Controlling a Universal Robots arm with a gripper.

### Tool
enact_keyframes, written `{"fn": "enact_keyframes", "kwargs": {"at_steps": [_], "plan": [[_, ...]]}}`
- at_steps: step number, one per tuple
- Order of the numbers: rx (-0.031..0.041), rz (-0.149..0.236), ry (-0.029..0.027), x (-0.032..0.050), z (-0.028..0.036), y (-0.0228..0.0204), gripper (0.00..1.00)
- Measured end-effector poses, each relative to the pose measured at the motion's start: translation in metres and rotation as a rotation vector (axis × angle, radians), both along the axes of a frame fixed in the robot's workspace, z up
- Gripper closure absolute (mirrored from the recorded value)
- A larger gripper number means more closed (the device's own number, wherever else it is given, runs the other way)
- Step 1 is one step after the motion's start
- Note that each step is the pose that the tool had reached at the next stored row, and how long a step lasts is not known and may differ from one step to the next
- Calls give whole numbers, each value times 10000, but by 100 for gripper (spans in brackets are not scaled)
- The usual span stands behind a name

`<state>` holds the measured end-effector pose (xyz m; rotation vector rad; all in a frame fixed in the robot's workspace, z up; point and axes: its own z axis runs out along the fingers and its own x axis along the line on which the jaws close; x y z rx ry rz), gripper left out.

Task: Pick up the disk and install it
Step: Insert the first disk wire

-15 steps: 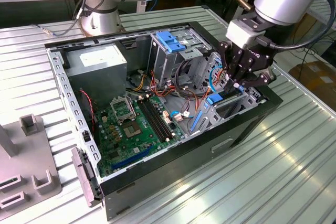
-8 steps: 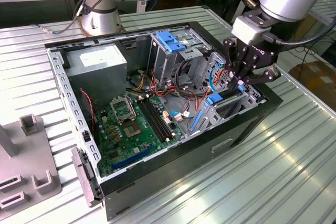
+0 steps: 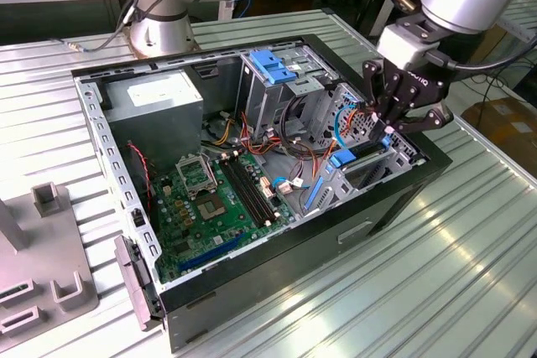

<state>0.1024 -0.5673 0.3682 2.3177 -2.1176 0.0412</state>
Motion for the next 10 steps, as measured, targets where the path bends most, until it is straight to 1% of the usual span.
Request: {"fn": "enact_keyframes", "kwargs": {"at_steps": [10], "plan": [[0,22,0,124,0,2,89]]}}
